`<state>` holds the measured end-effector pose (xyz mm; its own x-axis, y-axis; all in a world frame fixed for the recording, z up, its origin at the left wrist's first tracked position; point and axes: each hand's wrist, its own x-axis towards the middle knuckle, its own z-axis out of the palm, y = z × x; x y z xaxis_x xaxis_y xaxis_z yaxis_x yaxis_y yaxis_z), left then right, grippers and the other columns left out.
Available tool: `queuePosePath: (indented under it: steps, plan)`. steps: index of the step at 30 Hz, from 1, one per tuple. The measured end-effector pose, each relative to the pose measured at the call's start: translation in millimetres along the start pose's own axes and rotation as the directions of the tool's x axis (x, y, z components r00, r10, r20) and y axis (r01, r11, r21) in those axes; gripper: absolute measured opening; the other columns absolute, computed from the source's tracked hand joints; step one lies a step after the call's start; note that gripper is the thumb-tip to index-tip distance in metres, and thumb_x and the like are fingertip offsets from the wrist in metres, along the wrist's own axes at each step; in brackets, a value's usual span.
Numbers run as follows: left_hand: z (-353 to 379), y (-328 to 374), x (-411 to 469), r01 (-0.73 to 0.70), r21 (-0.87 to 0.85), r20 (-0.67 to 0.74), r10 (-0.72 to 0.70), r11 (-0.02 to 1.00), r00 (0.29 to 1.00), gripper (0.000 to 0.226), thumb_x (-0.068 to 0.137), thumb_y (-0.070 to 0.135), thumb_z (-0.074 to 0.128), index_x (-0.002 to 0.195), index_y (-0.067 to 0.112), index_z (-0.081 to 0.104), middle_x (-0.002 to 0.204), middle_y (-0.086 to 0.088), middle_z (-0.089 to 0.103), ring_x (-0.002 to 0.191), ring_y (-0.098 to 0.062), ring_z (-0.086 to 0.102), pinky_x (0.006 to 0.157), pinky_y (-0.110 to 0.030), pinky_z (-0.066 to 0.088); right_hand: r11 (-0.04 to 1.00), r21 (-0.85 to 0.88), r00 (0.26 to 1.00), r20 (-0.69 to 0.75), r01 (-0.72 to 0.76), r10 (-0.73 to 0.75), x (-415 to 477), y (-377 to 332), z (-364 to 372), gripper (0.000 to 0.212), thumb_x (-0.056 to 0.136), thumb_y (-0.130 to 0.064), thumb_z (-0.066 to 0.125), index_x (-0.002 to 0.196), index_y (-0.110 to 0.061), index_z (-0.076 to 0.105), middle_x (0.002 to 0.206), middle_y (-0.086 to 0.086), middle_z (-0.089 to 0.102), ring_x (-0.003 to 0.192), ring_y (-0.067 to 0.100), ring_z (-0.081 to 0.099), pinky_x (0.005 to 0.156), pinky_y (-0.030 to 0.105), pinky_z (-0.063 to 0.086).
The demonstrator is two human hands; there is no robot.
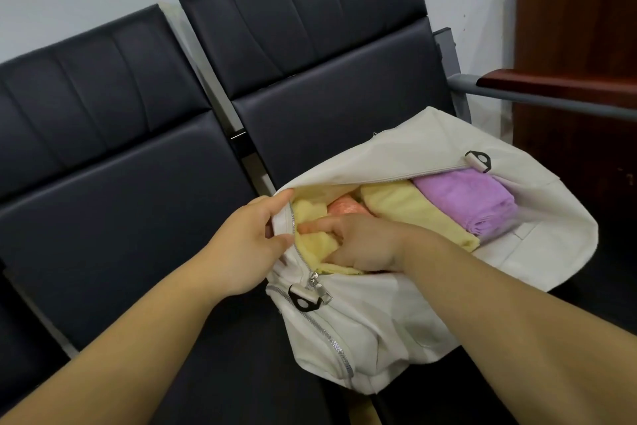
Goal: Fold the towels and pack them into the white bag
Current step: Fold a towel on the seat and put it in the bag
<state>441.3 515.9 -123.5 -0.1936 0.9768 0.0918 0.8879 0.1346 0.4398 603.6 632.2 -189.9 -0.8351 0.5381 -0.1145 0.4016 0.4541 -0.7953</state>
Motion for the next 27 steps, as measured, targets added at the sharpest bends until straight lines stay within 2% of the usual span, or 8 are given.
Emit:
queuePosePath:
  steps: [2, 3, 4, 6, 8, 12, 19, 27]
  plan:
    - [-1, 0, -2, -0.002, 0.036, 0.008, 0.002, 0.999, 1.0, 0.07, 0.097, 0.016, 0.064, 0.157, 0.036, 0.032, 0.101, 0.01, 0.053, 0.088, -0.01, 0.058, 0.082, -0.024, 0.049, 0.997, -0.078, 0.993, 0.114, -0.018, 0.027, 2, 0, 2, 0.071, 0.088, -0.02, 0.064, 0.146, -0.052, 0.042, 0.131, -0.007, 0.058, 0.091, 0.004, 0.061, 0.082, 0.02, 0.05]
    - [-1, 1, -3, -0.006, 0.055, 0.013, 0.005, 0.998, 1.0, 0.071, 0.097, 0.016, 0.064, 0.157, 0.037, 0.032, 0.101, 0.012, 0.052, 0.089, -0.008, 0.058, 0.081, -0.021, 0.047, 0.994, -0.109, 0.99, 0.137, -0.03, 0.045, 3, -1, 1, 0.069, 0.09, -0.022, 0.064, 0.148, -0.051, 0.04, 0.136, -0.007, 0.055, 0.089, -0.003, 0.056, 0.078, 0.015, 0.045]
    - [-1, 1, -4, -0.005, 0.07, 0.018, 0.004, 0.998, 1.0, 0.071, 0.097, 0.016, 0.063, 0.157, 0.037, 0.031, 0.103, 0.015, 0.052, 0.09, -0.006, 0.057, 0.081, -0.019, 0.045, 0.991, -0.131, 0.989, 0.137, -0.04, 0.058, 6, -2, 2, 0.068, 0.091, -0.025, 0.064, 0.149, -0.051, 0.039, 0.144, -0.006, 0.05, 0.098, -0.001, 0.056, 0.082, 0.016, 0.043]
    - [-3, 0, -4, 0.003, 0.089, 0.038, -0.006, 0.996, 0.999, 0.072, 0.098, 0.016, 0.063, 0.158, 0.037, 0.029, 0.107, 0.019, 0.051, 0.092, -0.004, 0.057, 0.082, -0.019, 0.044, 0.989, -0.142, 0.992, 0.112, -0.049, 0.066, 10, -2, 4, 0.067, 0.091, -0.038, 0.067, 0.15, -0.049, 0.037, 0.157, -0.005, 0.04, 0.13, 0.012, 0.05, 0.102, 0.024, 0.041]
    - [-4, 0, -5, 0.009, 0.108, 0.059, -0.015, 0.994, 0.998, 0.072, 0.098, 0.017, 0.063, 0.158, 0.036, 0.028, 0.107, 0.018, 0.051, 0.092, -0.001, 0.056, 0.081, -0.018, 0.044, 0.989, -0.142, 0.995, 0.076, -0.05, 0.061, 12, -1, 7, 0.07, 0.091, -0.05, 0.066, 0.153, -0.046, 0.035, 0.161, -0.006, 0.036, 0.142, 0.017, 0.04, 0.109, 0.026, 0.033]
    - [-1, -2, -6, 0.004, 0.135, 0.079, -0.014, 0.991, 0.997, 0.072, 0.098, 0.019, 0.063, 0.157, 0.038, 0.027, 0.101, 0.016, 0.05, 0.084, 0.009, 0.053, 0.072, -0.014, 0.041, 0.983, -0.172, 0.997, 0.015, -0.067, 0.07, 14, 4, 11, 0.079, 0.09, -0.065, 0.06, 0.158, -0.041, 0.026, 0.166, -0.004, 0.026, 0.15, 0.021, 0.028, 0.12, 0.035, 0.025]
    - [-4, -3, -11, 0.009, 0.158, 0.086, -0.023, 0.987, 0.996, 0.073, 0.097, 0.019, 0.063, 0.158, 0.037, 0.026, 0.101, 0.018, 0.05, 0.083, -0.002, 0.055, 0.069, -0.014, 0.041, 0.974, -0.203, 0.979, 0.151, -0.103, 0.135, 17, -2, 7, 0.087, 0.087, -0.058, 0.067, 0.158, -0.046, 0.017, 0.164, -0.006, 0.029, 0.145, 0.019, 0.036, 0.114, 0.031, 0.034]
    - [-1, -7, -15, 0.036, 0.159, 0.12, -0.056, 0.987, 0.991, 0.074, 0.098, 0.018, 0.062, 0.159, 0.037, 0.023, 0.112, 0.016, 0.05, 0.09, -0.005, 0.057, 0.075, -0.017, 0.043, 0.959, -0.25, 0.971, 0.157, -0.136, 0.178, 27, -8, 13, 0.079, 0.092, -0.07, 0.052, 0.158, -0.044, 0.019, 0.168, -0.005, 0.02, 0.152, 0.023, 0.024, 0.123, 0.04, 0.02]
